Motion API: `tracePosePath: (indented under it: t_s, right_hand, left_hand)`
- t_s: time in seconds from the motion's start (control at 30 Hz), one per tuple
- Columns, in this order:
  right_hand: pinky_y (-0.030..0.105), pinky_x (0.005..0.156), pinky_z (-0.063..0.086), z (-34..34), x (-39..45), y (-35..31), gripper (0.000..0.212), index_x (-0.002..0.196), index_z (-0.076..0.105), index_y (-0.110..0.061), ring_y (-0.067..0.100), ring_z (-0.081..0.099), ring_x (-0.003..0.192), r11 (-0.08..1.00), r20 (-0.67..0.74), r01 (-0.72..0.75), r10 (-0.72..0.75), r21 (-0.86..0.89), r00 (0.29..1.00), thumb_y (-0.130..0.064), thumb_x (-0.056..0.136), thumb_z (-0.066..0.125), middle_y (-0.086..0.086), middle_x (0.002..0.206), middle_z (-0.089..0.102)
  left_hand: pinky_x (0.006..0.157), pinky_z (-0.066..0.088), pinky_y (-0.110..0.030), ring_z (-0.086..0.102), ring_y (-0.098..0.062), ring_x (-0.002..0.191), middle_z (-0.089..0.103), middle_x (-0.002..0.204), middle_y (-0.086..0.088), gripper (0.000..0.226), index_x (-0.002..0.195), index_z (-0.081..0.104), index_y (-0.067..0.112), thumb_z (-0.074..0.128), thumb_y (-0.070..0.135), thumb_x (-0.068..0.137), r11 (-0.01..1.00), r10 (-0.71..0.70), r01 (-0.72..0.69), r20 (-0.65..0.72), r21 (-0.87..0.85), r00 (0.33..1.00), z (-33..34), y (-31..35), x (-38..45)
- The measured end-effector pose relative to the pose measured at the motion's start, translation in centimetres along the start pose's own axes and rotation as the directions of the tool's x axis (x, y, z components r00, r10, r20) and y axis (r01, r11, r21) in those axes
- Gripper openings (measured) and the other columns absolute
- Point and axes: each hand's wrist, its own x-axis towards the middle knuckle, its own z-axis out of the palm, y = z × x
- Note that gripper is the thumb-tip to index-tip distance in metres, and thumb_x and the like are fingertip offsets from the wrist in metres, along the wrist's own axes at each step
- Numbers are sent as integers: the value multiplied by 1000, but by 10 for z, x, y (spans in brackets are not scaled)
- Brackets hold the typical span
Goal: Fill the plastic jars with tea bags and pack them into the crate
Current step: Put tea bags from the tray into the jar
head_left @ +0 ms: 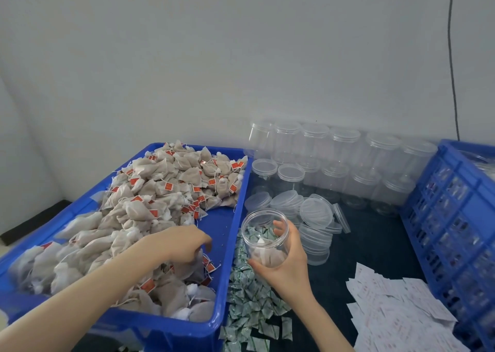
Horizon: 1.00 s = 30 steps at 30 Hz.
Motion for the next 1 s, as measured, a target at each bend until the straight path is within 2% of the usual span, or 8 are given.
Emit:
tracePosePath:
  t_s: [0.13,0.27,0.37,0.53,0.63,0.7,0.83,1.0]
  right_hand:
    - [7,101,36,-1,0,1,96,138,41,-29,-3,46,127,1000,10,9,-9,4,1000,-50,54,84,-19,133,52]
    - [13,99,41,1,0,2,94,136,40,-34,-2,47,126,1000,20,18,-18,4,1000,-48,54,83,-24,131,50]
    - [15,101,41,4,-1,2,94,135,39,-39,-3,47,126,1000,29,16,-16,2,999,-50,53,84,-23,132,50]
    - [10,98,41,9,-3,5,96,136,39,-37,-3,49,123,1000,48,8,-9,3,999,-49,53,86,-21,132,51]
    - [6,96,39,13,-3,4,95,136,39,-38,-4,48,124,1000,56,13,-14,14,998,-49,53,86,-23,132,51]
    - [2,94,36,15,-3,3,96,137,40,-36,-6,46,124,1000,56,22,-23,19,998,-50,53,85,-23,132,50]
    - [8,94,41,17,-1,0,89,131,40,-45,-3,49,123,999,37,39,-40,36,999,-44,55,86,-26,127,52]
    - [25,99,47,17,3,-4,94,132,35,-56,0,52,122,997,11,50,-50,60,999,-44,55,89,-28,128,53]
  left_hand:
    - [56,33,-16,48,-4,79,61,100,10,38,120,62,29,41,14,91,995,-2,-2,-42,-100,999,-12,-8,-7]
    - [61,40,-13,48,2,67,58,82,12,9,97,60,34,59,29,90,968,15,-55,-160,-245,987,-31,-12,-18]
    - [66,47,-17,54,-2,69,62,79,11,14,86,56,42,63,30,88,921,12,-125,-295,-369,956,-56,-9,-29]
    - [67,45,-10,57,0,73,62,75,12,16,86,62,38,68,23,83,852,-56,-277,-603,-445,796,-100,8,-43]
    - [63,42,-6,55,5,66,63,71,12,10,89,67,31,70,24,82,811,-103,-346,-698,-472,709,-119,20,-45]
    - [62,41,-5,55,6,66,65,73,9,9,91,70,26,71,24,82,797,-102,-376,-719,-472,687,-126,28,-44]
    - [67,47,-17,60,-8,75,67,79,4,12,94,70,26,71,30,82,829,-4,-371,-667,-419,745,-125,42,-31]
    - [76,54,-35,61,-4,76,67,83,8,17,100,69,30,66,36,84,904,120,-295,-479,-309,869,-101,58,-7]
